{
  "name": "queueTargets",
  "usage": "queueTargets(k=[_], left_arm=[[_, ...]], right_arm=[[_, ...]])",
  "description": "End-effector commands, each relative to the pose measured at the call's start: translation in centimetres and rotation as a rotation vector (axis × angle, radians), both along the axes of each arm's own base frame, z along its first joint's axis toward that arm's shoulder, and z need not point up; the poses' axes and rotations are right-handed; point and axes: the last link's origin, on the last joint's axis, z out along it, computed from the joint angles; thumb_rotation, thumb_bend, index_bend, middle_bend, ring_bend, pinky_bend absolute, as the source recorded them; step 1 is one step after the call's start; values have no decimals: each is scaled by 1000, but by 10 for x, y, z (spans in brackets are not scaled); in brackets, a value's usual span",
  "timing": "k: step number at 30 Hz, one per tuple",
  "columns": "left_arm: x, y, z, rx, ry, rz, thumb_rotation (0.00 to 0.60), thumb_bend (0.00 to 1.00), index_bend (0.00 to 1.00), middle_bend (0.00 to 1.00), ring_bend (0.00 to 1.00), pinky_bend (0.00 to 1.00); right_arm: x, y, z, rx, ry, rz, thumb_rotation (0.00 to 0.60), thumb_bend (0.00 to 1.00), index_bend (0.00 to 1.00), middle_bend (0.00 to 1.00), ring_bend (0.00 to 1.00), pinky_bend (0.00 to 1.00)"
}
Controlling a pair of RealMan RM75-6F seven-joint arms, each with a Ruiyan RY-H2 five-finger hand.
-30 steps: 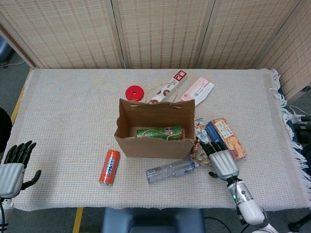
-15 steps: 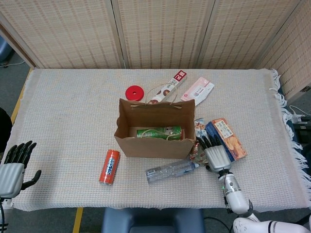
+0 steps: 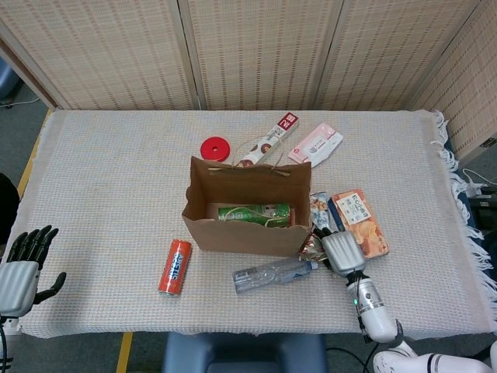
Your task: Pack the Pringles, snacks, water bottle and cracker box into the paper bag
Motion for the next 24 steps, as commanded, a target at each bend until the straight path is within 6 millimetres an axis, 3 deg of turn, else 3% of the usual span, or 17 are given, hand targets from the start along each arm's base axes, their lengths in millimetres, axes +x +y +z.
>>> queueTargets(k=[1, 5, 11, 18, 24], left_arm=[[0, 0, 0, 0, 0, 1, 600, 343, 0, 0, 0, 0], [0, 0, 0, 1, 1, 1, 600, 346, 0, 0, 0, 0], [0, 0, 0, 3, 3, 2, 600, 345, 0, 0, 0, 0], [1, 0, -1, 6, 7, 2, 600, 347, 0, 0, 0, 0], [1, 0, -1, 8, 8, 5, 600, 348, 0, 0, 0, 0]], right_arm=[[0, 0, 10, -15, -20, -4, 600, 459, 673, 598, 641, 720], [6, -2, 33, -56, -87, 2, 600, 460, 673, 598, 641, 721], [28, -6, 85, -146, -214, 46, 600, 459, 672, 599, 641, 721], [83, -20, 147, -298, -365, 179, 600, 459, 672, 598, 641, 721], [144, -46, 177, -406, -434, 276, 600, 459, 671, 599, 641, 721]])
